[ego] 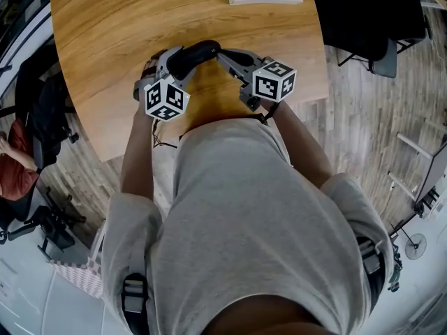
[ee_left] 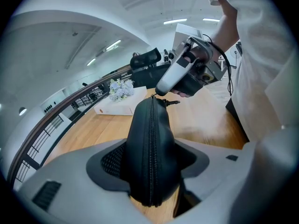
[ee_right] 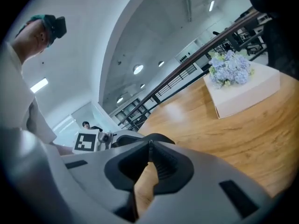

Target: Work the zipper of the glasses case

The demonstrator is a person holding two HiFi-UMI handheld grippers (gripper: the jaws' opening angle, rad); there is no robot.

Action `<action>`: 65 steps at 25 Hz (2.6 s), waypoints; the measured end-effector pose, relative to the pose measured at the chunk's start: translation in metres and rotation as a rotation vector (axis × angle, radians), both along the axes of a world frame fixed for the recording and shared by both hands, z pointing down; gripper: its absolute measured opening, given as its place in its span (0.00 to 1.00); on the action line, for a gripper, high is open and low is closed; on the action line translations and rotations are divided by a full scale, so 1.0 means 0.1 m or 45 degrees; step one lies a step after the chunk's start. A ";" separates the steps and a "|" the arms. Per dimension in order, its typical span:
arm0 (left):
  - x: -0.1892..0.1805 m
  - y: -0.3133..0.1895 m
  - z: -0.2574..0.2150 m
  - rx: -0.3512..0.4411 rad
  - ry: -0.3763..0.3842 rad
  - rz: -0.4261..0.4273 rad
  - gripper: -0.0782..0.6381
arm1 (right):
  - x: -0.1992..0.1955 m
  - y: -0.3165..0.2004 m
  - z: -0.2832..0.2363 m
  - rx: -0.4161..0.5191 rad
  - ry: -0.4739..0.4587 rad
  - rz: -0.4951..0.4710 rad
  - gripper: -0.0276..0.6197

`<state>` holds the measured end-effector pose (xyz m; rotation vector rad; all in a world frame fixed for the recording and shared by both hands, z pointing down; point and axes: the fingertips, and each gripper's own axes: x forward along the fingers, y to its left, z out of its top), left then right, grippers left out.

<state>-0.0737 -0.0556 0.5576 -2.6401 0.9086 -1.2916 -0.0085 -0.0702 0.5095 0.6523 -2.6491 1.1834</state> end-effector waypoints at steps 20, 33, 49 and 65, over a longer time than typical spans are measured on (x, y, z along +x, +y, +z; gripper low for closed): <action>0.07 0.12 0.37 -0.033 -0.261 0.161 0.51 | -0.09 0.23 0.28 0.544 0.674 -0.605 0.09; 0.17 0.16 0.52 -0.074 -0.241 0.088 0.51 | 0.03 0.21 0.59 0.378 0.760 -0.424 0.09; 0.17 0.16 0.50 -0.073 -0.218 0.071 0.51 | 0.12 0.13 0.64 0.412 0.788 -0.341 0.09; 0.05 0.18 0.51 -0.036 -0.260 0.231 0.51 | -0.01 0.18 0.83 0.130 0.295 -0.590 0.25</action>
